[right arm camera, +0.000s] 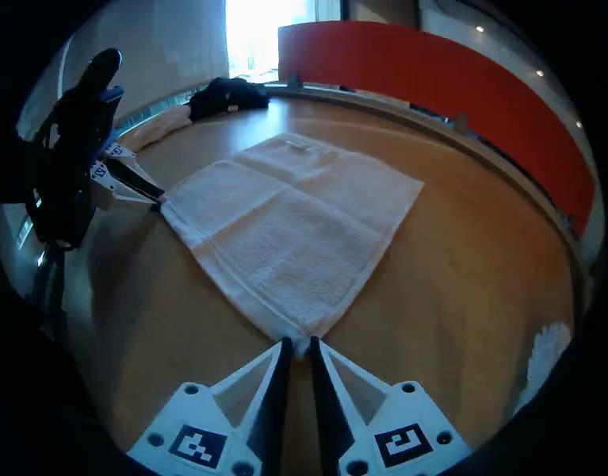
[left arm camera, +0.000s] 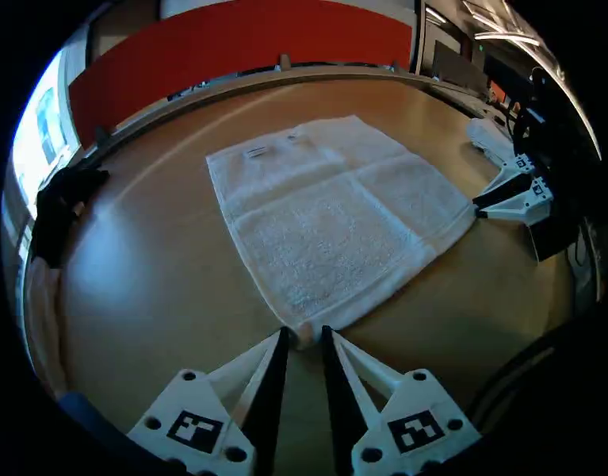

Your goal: Fold towel

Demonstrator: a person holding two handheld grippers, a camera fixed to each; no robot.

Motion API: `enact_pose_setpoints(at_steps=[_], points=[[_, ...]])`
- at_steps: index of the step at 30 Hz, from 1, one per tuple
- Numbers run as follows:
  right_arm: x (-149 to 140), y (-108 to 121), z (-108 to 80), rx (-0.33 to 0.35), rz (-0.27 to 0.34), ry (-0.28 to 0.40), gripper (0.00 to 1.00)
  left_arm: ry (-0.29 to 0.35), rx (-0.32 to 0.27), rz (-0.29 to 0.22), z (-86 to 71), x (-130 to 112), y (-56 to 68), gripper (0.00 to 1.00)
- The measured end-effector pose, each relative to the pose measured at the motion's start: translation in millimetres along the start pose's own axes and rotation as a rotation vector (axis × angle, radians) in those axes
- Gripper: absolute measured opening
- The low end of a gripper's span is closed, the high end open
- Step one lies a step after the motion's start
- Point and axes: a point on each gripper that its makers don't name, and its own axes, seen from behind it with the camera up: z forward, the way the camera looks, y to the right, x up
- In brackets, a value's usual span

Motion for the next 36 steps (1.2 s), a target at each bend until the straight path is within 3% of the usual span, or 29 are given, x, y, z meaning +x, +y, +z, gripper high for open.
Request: enact_pose_setpoints(at_steps=[12,27,36], points=[[3,2,-0.3,-0.018,0.012,0.002,0.13,0.011,0.002,-0.045,0.4,5,2.7,0.08],[9,5,-7.3,-0.023,0.026,0.013,0.12,-0.004,-0.006,-0.069,0.4,6,8.3,0.05],[24,9,-27.7,-0.031,0.006,0.041,0.12,-0.004,-0.024,-0.116,-13.9,13,15.7,0.05]])
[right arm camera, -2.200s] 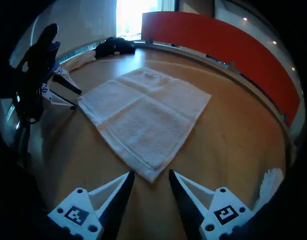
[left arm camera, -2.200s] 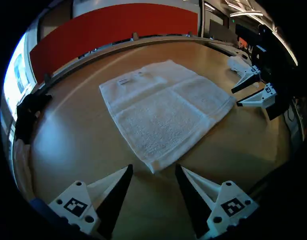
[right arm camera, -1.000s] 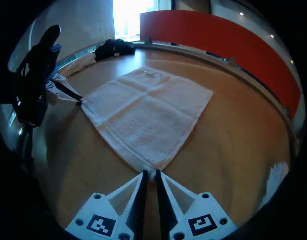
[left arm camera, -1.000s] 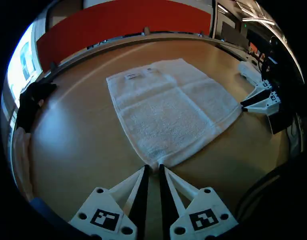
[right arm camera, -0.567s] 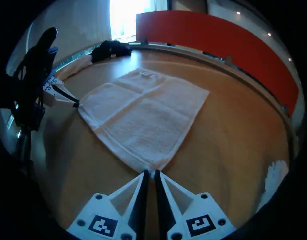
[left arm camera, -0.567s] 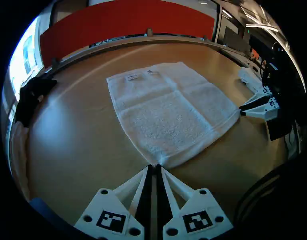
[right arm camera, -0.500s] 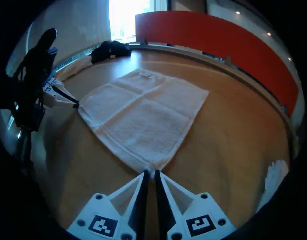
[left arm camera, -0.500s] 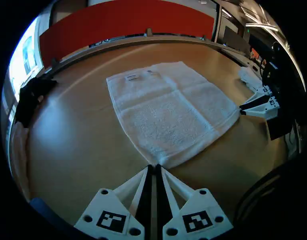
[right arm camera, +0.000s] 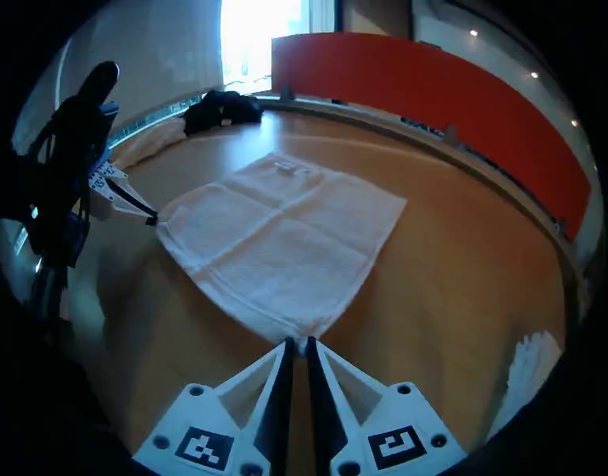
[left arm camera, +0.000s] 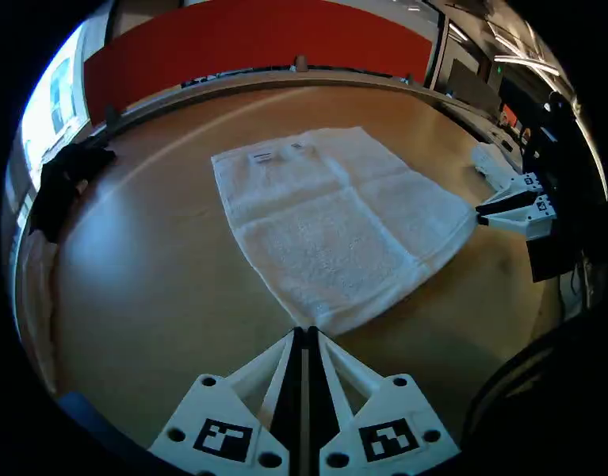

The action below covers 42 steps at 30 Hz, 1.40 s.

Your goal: Fold towel

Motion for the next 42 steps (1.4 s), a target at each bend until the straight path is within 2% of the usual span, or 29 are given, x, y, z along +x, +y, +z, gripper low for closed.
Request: enact_pose_setpoints(at_steps=[13,24,33,42], points=[[55,2,-52.7,-0.014,0.010,0.103,0.12,0.061,-0.010,-0.013,-46.7,40,10.5,0.05],[80,1,-87.1,0.000,0.032,0.140,0.12,0.076,-0.029,-0.053,-83.9,55,18.6,0.05],[82,0,-91.9,0.009,0.029,0.132,0.12,0.066,-0.036,-0.056,-89.9,57,22.1,0.05],[85,11,-80.9,0.007,0.032,0.116,0.12,0.077,-0.031,-0.095,-77.9,68,15.3,0.05]])
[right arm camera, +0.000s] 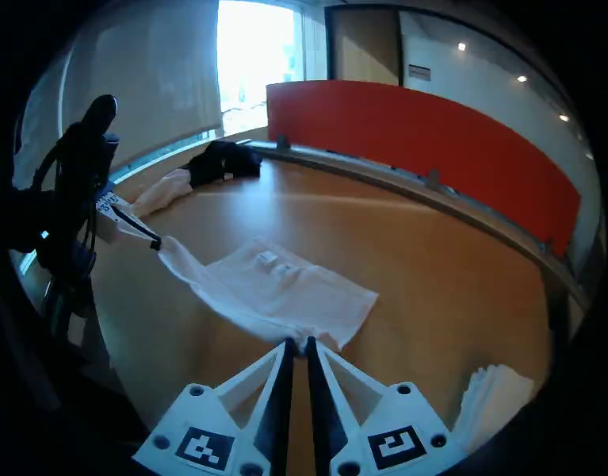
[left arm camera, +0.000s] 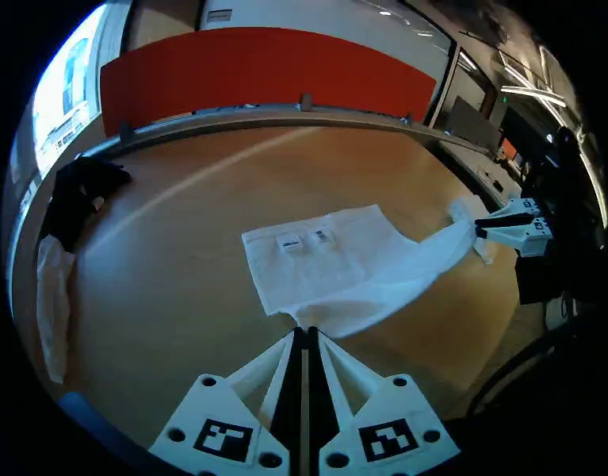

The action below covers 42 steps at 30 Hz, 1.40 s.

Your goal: Fold towel

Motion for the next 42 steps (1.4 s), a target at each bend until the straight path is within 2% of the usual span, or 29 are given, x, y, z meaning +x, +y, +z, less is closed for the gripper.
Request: enact_pose_setpoints(at_steps=[12,19,25,32,42], points=[[7,32,40.6,-0.018,0.015,-0.029,0.12,0.019,0.022,-0.024,33.2,27,-18.2,0.05],[2,49,67.9,-0.037,0.015,-0.061,0.12,0.005,0.039,-0.054,59.4,37,-31.9,0.05],[-8,54,86.6,-0.045,0.035,-0.089,0.12,-0.022,0.042,-0.059,82.4,36,-39.7,0.05],[-18,59,102.8,-0.046,0.062,-0.109,0.12,-0.047,0.039,-0.067,102.2,31,-45.4,0.05],[-18,71,126.8,-0.055,0.077,-0.115,0.14,-0.050,0.056,-0.081,133.2,33,-59.7,0.06]])
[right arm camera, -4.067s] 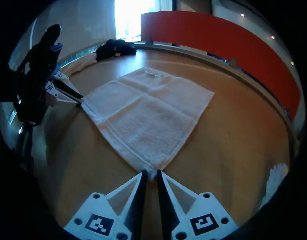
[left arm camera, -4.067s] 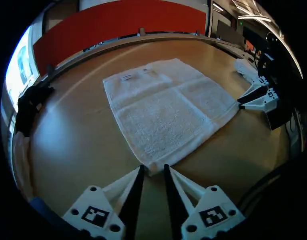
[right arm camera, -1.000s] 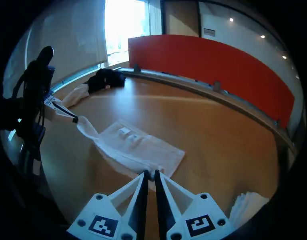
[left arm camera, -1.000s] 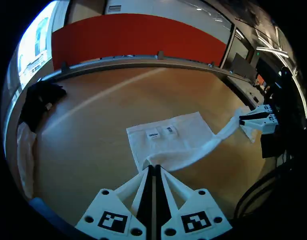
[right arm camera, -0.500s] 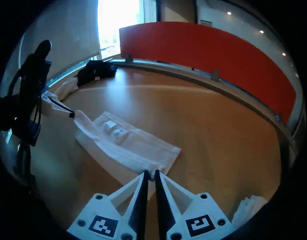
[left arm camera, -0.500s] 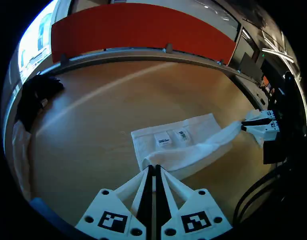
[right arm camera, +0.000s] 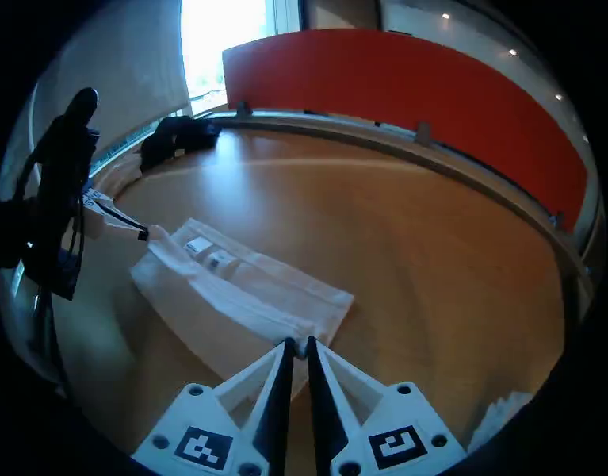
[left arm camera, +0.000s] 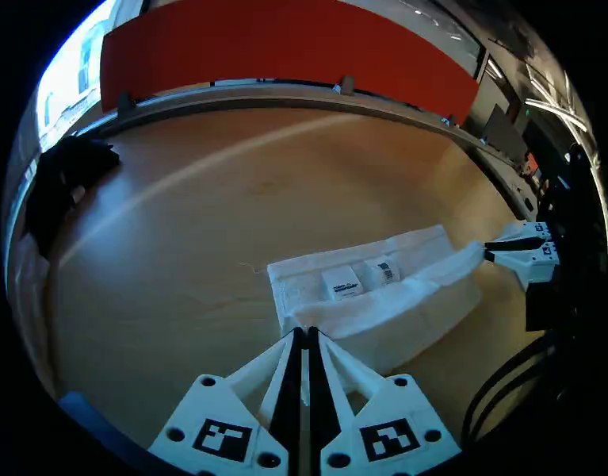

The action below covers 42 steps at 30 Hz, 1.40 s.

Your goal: Fold towel

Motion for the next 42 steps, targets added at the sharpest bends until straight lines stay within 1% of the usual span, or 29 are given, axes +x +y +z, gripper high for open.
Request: enact_pose_setpoints(at_steps=[6,8,12,13,14,16,17,18,22,24,26,28,30,35,42], points=[[0,7,14.5,-0.023,0.003,-0.011,0.17,-0.009,0.030,0.007,15.9,3,-8.6,0.14],[0,8,17.3,-0.031,0.003,-0.010,0.20,-0.012,0.041,0.013,19.1,4,-11.6,0.19],[0,9,20.1,-0.041,0.000,-0.012,0.37,-0.023,0.063,0.027,22.1,4,-18.3,0.31],[1,9,20.5,-0.042,0.001,-0.013,0.41,-0.027,0.068,0.029,22.6,3,-19.7,0.31],[1,9,20.9,-0.042,0.001,-0.014,0.47,-0.032,0.073,0.031,23.2,2,-21.2,0.31],[2,10,21.1,-0.046,0.003,-0.011,0.63,-0.030,0.086,0.033,22.8,3,-24.9,0.48],[2,11,21.0,-0.050,0.004,-0.009,0.72,-0.026,0.094,0.034,22.3,4,-27.2,0.53],[3,11,20.9,-0.053,0.004,-0.007,0.79,-0.022,0.100,0.035,21.8,5,-29.0,0.57],[2,15,21.5,-0.065,-0.005,-0.005,0.82,-0.012,0.108,0.041,20.3,7,-33.2,0.75],[2,17,21.9,-0.072,-0.011,-0.006,0.86,-0.008,0.110,0.046,19.8,9,-34.7,0.78],[2,17,22.0,-0.075,-0.019,-0.004,0.86,-0.001,0.117,0.049,18.5,11,-36.8,0.79],[2,16,21.9,-0.074,-0.024,-0.002,0.86,0.005,0.120,0.046,17.2,12,-37.5,0.82],[3,15,21.8,-0.073,-0.028,0.001,0.87,0.010,0.119,0.040,15.8,13,-37.7,0.91],[4,15,22.7,-0.075,-0.034,0.003,0.98,0.022,0.131,0.024,13.9,15,-41.5,0.92],[6,14,21.2,-0.076,-0.053,0.009,1.00,0.036,0.149,0.014,10.4,19,-47.7,0.92]])
